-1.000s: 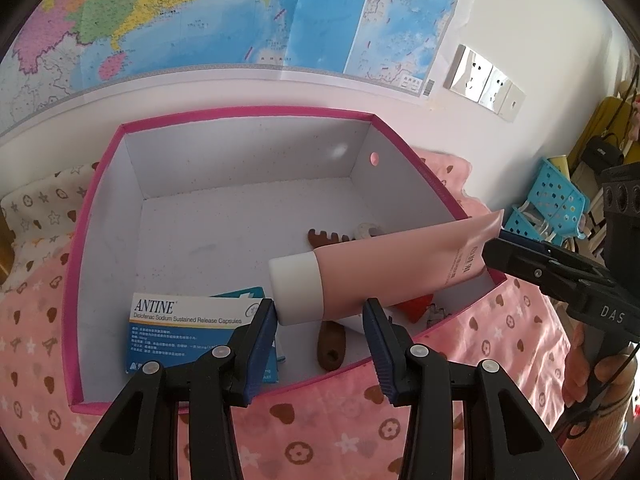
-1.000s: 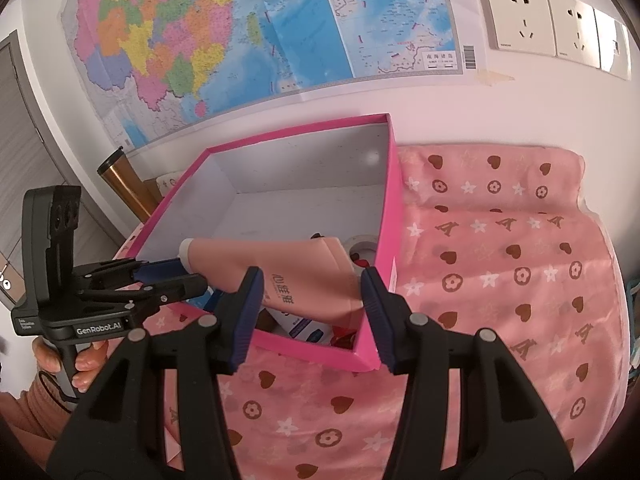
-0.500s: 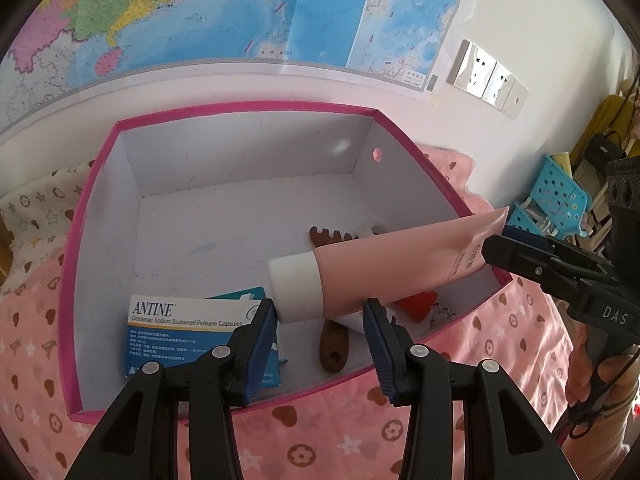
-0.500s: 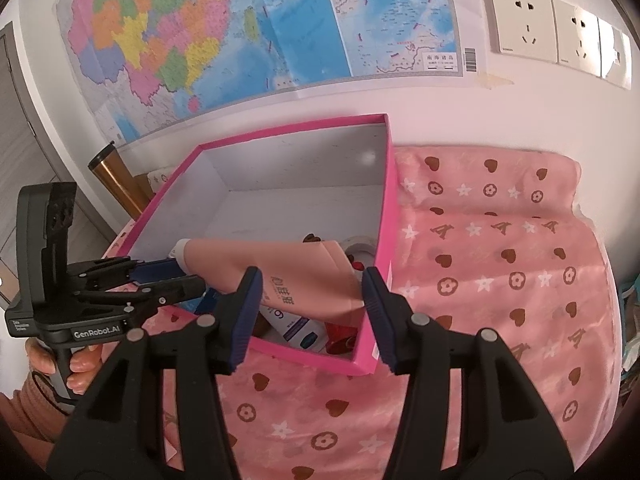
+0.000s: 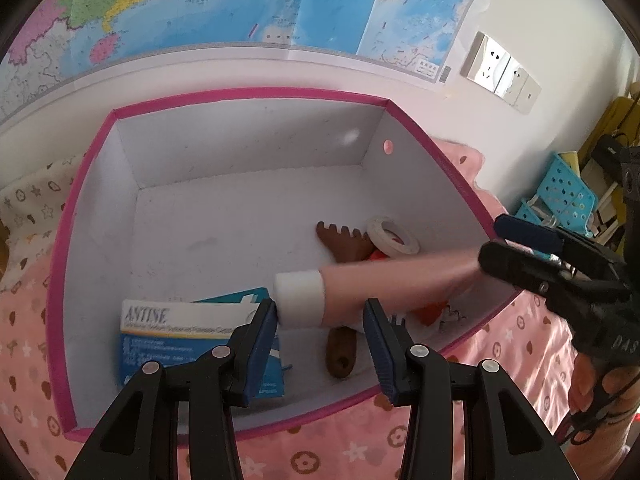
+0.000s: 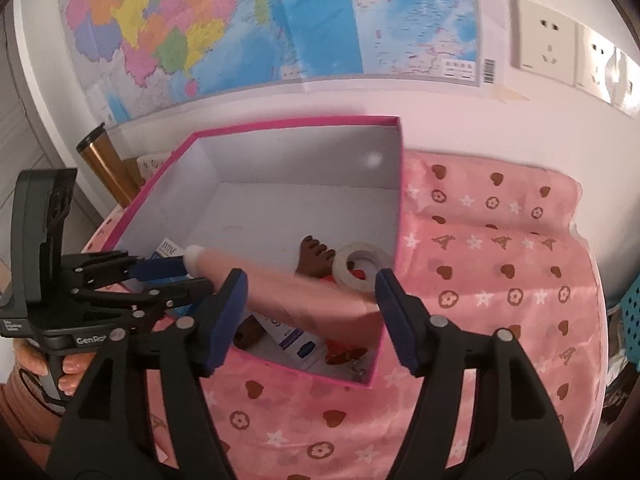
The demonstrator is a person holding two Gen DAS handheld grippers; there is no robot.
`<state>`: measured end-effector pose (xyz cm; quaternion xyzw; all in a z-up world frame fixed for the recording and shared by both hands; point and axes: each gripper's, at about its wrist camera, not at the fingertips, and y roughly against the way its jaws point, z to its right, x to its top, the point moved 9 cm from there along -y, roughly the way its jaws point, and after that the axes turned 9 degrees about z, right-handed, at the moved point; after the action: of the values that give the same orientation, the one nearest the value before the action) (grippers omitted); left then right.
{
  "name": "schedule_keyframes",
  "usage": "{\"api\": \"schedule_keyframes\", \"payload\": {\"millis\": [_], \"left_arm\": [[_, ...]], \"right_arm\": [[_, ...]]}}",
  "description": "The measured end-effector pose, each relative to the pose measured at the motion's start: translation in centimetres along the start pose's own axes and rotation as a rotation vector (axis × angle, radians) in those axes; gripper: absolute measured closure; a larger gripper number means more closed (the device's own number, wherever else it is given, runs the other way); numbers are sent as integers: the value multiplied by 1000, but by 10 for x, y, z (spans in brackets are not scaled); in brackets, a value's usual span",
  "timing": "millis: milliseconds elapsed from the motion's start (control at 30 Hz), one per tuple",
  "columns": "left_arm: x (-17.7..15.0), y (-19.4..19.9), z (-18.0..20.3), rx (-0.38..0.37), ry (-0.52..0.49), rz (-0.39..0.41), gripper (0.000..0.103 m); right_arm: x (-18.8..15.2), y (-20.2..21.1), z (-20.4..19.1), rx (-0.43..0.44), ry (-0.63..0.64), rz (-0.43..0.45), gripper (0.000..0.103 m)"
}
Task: Organize rigid objects
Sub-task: 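Lower the pink bottle into the magenta box with both grippers, then open both grippers to release the pink bottle inside the box, then move both grippers to the pink-white aloe tube on the bedspread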
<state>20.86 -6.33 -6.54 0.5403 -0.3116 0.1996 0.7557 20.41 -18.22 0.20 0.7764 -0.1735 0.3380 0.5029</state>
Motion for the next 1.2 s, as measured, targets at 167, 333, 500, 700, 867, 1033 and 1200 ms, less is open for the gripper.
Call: {"api": "schedule_keyframes", "payload": {"millis": [167, 333, 500, 700, 867, 1033, 1200], "left_arm": [[1, -1, 0, 0, 0, 1, 59], [2, 1, 1, 29, -25, 25, 56], [6, 10, -2, 101, -64, 92, 51], [4, 33, -2, 106, -84, 163, 49], [-2, 68, -1, 101, -113, 254, 40], [-20, 99, -10, 110, -129, 290, 38], [-48, 115, -28, 132, -102, 271, 38]], "right_arm": [[-4, -11, -11, -11, 59, -18, 36], [-5, -9, -9, -5, 50, 5, 36], [-10, -2, -9, -5, 67, 21, 36], [-16, 6, -8, 16, 56, 31, 36], [-20, 24, -18, 71, 39, 69, 36], [-34, 43, -39, 160, 41, 89, 36], [-61, 57, -60, 234, 43, 75, 36]]}}
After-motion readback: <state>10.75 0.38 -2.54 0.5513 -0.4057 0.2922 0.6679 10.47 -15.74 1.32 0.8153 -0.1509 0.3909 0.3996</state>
